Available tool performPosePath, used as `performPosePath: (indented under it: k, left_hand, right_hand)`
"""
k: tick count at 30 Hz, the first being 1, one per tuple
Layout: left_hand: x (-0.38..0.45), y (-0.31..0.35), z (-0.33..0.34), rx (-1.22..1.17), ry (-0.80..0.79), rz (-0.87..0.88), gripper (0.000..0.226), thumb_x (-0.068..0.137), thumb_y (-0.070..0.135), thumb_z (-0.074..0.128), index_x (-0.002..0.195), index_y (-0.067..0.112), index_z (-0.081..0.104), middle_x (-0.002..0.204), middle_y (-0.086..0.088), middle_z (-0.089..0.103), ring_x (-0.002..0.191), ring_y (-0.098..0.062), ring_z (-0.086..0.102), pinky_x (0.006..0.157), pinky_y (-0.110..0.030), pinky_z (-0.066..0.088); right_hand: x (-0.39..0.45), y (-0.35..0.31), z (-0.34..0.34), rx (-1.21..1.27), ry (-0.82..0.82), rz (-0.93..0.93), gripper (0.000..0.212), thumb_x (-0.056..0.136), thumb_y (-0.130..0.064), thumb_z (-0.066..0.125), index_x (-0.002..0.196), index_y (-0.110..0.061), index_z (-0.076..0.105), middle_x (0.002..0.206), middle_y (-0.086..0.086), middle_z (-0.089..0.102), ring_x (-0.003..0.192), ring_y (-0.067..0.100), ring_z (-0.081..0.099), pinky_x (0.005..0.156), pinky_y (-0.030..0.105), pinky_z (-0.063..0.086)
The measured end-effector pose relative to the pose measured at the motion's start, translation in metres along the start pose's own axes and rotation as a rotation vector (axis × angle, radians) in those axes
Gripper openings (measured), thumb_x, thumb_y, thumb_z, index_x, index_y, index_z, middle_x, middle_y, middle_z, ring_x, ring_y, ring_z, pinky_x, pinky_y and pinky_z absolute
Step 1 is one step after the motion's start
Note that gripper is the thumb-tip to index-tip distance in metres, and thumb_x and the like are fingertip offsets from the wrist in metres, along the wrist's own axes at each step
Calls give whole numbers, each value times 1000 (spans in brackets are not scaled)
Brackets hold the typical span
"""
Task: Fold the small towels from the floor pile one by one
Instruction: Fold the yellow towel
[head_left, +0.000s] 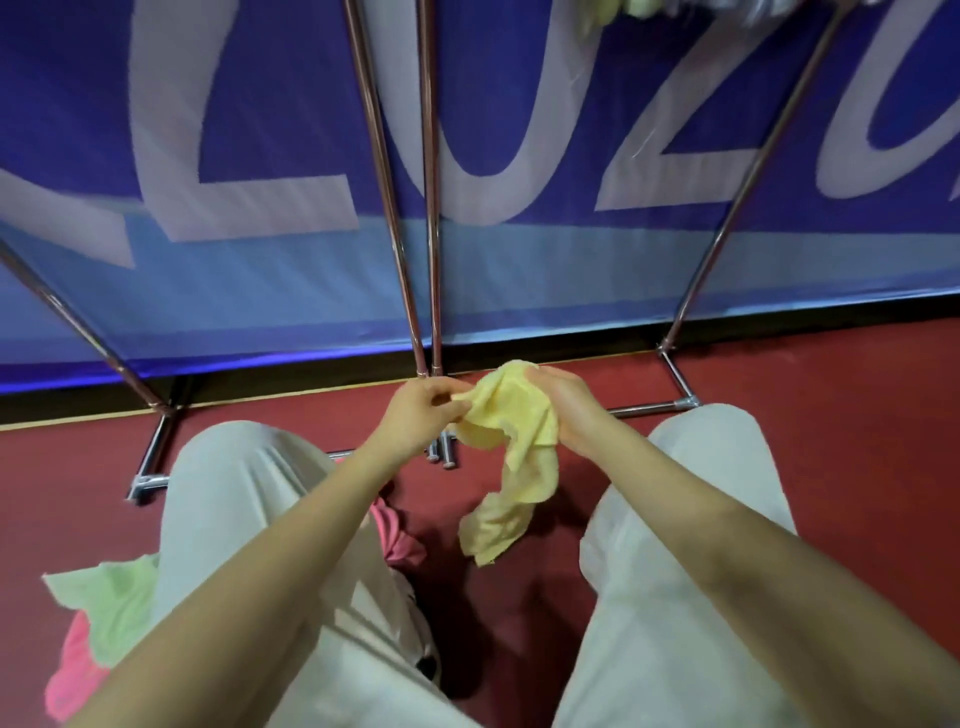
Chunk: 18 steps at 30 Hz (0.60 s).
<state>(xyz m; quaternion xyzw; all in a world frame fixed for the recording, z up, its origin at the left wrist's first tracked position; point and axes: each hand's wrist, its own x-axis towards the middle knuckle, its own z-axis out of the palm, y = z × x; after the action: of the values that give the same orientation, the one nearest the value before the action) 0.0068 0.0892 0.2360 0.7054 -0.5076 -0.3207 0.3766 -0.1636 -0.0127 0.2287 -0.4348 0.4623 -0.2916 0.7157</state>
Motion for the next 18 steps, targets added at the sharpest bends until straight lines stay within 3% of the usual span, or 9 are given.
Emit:
performPosePath:
  k: [2, 3, 7, 11, 12, 15, 18]
  left_hand:
    - [-11, -2, -1, 210, 6, 103, 14, 88, 13, 66, 98, 15, 76, 83, 4, 70, 71, 2, 60, 68, -8, 43]
    - [-14, -4, -2, 282, -4, 138, 13, 89, 14, 65, 95, 13, 76, 78, 7, 66, 69, 2, 58, 66, -8, 41]
    - [-11, -4, -3, 445, 22, 202, 15, 91, 16, 63, 76, 13, 61, 74, 10, 48, 72, -16, 51, 59, -18, 33]
    - [-4, 1, 3, 174, 168, 246, 13, 93, 11, 60, 80, 7, 56, 98, 3, 52, 96, -10, 50, 79, -17, 37]
    - [-4, 4, 4, 83, 195, 215, 16, 94, 11, 58, 78, 10, 54, 96, 5, 55, 94, -8, 52, 78, -15, 38]
    - [-3, 13, -1, -105, 320, 66, 28, 96, 13, 53, 70, 19, 44, 71, 7, 48, 65, -4, 42, 58, -12, 35]
    - [-1, 13, -10, -214, 445, -5, 30, 97, 18, 52, 69, 20, 42, 67, 6, 42, 60, -4, 36, 54, -15, 32]
  right_hand:
    - [-6, 3, 3, 29, -23, 19, 31, 94, -9, 53, 121, 4, 56, 109, 19, 63, 99, 28, 61, 82, 35, 50]
    - [-10, 8, 1, 33, -38, 26, 30, 95, -9, 52, 121, 6, 56, 109, 20, 62, 99, 28, 61, 84, 35, 50]
    - [-21, 41, -15, 10, 49, 99, 35, 94, -11, 56, 123, 7, 54, 114, 22, 62, 99, 29, 61, 84, 35, 49]
    - [-25, 49, -13, -51, 69, 110, 26, 92, -15, 60, 115, -3, 61, 109, 14, 65, 101, 26, 62, 85, 34, 49]
    - [-27, 50, -10, -79, 51, 93, 23, 92, -16, 59, 113, -6, 64, 109, 12, 66, 100, 25, 63, 84, 33, 49]
    - [-34, 48, -5, -407, 31, -61, 16, 95, -23, 53, 101, -16, 66, 99, -1, 66, 90, 12, 61, 80, 24, 47]
    - [-43, 49, 0, -631, -83, -256, 25, 97, -31, 49, 91, -12, 63, 72, -8, 52, 65, 5, 47, 61, 20, 37]
